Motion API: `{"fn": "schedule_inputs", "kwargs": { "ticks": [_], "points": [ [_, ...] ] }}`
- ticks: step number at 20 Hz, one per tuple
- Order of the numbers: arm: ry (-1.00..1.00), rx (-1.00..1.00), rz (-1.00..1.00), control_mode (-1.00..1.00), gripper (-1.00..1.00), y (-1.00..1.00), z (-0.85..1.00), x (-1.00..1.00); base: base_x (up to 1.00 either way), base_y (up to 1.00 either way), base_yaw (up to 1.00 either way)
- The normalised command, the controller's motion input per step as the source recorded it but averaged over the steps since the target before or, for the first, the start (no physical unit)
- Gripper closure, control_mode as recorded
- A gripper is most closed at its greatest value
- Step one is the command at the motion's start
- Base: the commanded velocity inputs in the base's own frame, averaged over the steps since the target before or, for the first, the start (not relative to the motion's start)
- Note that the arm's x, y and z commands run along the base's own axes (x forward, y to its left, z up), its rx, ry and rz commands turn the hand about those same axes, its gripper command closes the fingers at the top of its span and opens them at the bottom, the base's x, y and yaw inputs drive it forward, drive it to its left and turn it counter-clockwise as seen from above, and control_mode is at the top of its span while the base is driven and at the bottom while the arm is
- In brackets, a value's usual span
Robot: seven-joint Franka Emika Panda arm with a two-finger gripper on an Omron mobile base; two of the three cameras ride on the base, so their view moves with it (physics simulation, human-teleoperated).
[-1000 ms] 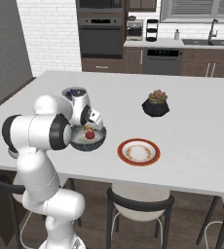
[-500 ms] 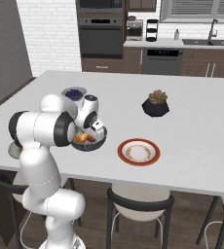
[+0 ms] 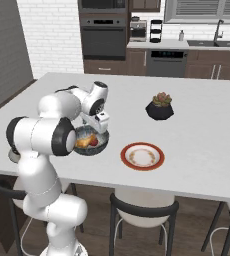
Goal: Pick the chicken drumstick and tomato from their plates and place them in the bowl. Then put the bowl in the fridge.
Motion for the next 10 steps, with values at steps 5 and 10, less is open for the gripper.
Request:
{"fn": "schedule_inputs", "kwargs": {
  "ticks": [5,10],
  "points": [
    [0.42,0.0,-0.27,-1.0,-1.0,-0.3,-0.02,-0.55,0.0,0.0,0.0],
    [0.12,0.0,-0.19,-1.0,-1.0,-0.25,-0.47,-0.24,0.0,0.0,0.0]
  ]
}}
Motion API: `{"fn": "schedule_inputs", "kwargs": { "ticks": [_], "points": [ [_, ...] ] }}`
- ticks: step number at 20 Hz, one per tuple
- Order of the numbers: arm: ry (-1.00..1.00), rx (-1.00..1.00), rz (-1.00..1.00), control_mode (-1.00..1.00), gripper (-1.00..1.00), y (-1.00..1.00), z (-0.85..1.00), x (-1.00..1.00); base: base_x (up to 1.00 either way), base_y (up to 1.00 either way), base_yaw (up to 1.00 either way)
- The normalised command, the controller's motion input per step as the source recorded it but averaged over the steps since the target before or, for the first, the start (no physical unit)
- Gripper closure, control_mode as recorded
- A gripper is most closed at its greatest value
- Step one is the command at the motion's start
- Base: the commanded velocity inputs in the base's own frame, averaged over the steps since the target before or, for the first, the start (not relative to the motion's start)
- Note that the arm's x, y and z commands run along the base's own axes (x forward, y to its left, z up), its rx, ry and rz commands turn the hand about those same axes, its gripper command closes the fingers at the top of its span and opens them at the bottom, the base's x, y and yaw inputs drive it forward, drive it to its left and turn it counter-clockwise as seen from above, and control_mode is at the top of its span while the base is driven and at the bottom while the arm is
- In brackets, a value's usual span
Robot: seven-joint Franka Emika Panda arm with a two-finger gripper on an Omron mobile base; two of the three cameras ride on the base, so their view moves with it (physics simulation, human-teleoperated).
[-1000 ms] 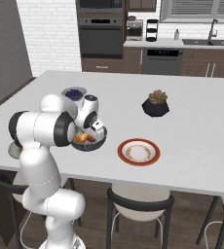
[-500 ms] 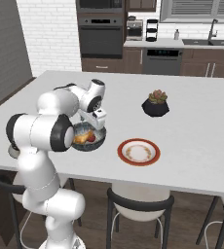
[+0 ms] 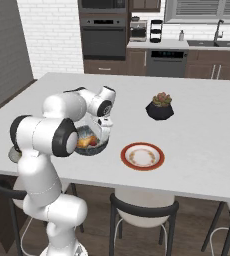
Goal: Pick the chicken drumstick and tomato from their plates and place them in the bowl. Then put the bowl in the fridge.
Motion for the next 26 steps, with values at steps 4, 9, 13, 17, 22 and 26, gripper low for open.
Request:
{"fn": "schedule_inputs", "kwargs": {
  "ticks": [4,9,13,17,22,26],
  "points": [
    [0.0,-0.05,-0.1,-1.0,-1.0,-0.41,-0.49,0.0,0.0,0.0,0.0],
    [-0.01,-0.04,-0.01,-1.0,-1.0,-0.41,-0.44,-0.18,0.0,0.0,0.0],
    [-0.1,0.0,0.0,-1.0,-1.0,-0.04,-0.14,-0.01,0.0,0.0,0.0],
    [-0.17,0.0,0.0,-1.0,-1.0,0.04,-0.04,0.26,0.0,0.0,0.0],
    [-0.12,0.0,0.0,-1.0,-1.0,0.17,-0.03,0.25,0.0,0.0,0.0],
    [-0.04,-0.05,0.0,-1.0,-1.0,0.22,-0.31,0.19,0.0,0.0,0.0]
  ]
}}
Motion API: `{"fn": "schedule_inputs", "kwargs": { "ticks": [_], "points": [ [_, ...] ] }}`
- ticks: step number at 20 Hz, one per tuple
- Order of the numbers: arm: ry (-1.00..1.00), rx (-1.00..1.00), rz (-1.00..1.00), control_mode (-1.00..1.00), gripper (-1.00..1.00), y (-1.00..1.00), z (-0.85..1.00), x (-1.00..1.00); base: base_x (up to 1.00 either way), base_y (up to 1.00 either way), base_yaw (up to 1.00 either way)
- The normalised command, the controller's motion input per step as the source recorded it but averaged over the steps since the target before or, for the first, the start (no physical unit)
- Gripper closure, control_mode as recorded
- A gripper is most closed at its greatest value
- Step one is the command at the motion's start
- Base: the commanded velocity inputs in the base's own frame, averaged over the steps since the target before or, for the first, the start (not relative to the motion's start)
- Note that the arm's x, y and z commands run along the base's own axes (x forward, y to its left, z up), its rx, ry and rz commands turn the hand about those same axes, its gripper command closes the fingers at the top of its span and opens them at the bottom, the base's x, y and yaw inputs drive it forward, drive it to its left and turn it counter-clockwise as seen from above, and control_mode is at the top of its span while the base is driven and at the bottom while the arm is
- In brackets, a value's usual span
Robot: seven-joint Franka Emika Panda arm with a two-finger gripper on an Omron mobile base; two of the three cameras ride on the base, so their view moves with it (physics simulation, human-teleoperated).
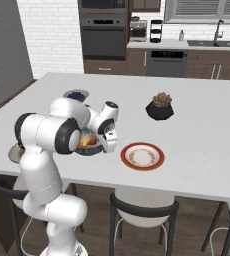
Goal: Pick the chicken drumstick and tomato from their plates and place them in the bowl. Then put the bowl in the fridge.
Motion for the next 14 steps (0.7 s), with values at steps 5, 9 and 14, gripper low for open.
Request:
{"fn": "schedule_inputs", "kwargs": {
  "ticks": [5,9,14],
  "points": [
    [0.0,-0.06,0.0,-1.0,1.0,0.14,-0.36,0.07,0.0,0.0,0.0],
    [0.0,0.0,0.0,-1.0,1.0,0.0,0.0,0.0,0.0,0.0,0.0],
    [0.0,0.0,0.0,-1.0,1.0,0.0,0.1,-0.03,0.0,0.0,0.0]
  ]
}}
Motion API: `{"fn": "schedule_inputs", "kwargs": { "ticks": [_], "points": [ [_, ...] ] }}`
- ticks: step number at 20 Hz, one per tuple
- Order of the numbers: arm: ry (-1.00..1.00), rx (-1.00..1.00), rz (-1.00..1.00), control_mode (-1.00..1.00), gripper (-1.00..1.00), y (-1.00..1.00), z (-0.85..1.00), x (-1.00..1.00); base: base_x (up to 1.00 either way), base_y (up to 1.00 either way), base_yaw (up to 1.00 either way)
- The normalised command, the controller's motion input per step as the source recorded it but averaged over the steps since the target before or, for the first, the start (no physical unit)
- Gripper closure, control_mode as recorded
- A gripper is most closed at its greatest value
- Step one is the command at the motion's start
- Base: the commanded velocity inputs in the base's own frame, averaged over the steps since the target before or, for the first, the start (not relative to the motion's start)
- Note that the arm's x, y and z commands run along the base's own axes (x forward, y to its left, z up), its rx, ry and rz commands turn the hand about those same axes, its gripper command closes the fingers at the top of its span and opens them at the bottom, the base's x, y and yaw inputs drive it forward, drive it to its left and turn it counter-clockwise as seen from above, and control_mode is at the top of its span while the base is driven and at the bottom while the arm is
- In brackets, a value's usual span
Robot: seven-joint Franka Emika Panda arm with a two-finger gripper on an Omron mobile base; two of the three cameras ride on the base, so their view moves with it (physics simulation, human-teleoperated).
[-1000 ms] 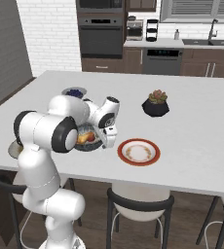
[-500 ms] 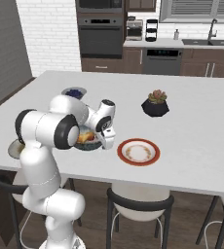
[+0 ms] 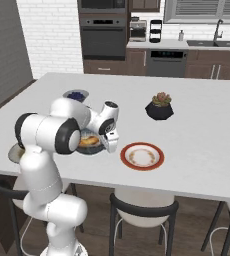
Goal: Pick the chicken drumstick and tomato from their plates and place them in the bowl. Then put the bowl in the fridge.
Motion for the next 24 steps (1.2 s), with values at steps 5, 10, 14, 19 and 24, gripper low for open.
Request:
{"fn": "schedule_inputs", "kwargs": {
  "ticks": [5,10,14,19,24],
  "points": [
    [0.0,0.01,-0.04,-1.0,1.0,0.0,0.66,-0.3,0.0,0.0,0.0],
    [-0.07,0.03,-0.05,-1.0,1.0,0.0,0.94,-0.54,0.0,0.0,0.0],
    [-0.15,0.02,-0.08,-1.0,1.0,0.0,0.99,-0.75,0.0,0.0,0.0],
    [-0.09,0.0,-0.1,-1.0,1.0,0.01,0.81,-0.95,0.0,0.0,0.0],
    [-0.18,0.0,-0.1,-1.0,1.0,0.0,0.59,-1.0,0.0,0.0,0.0]
  ]
}}
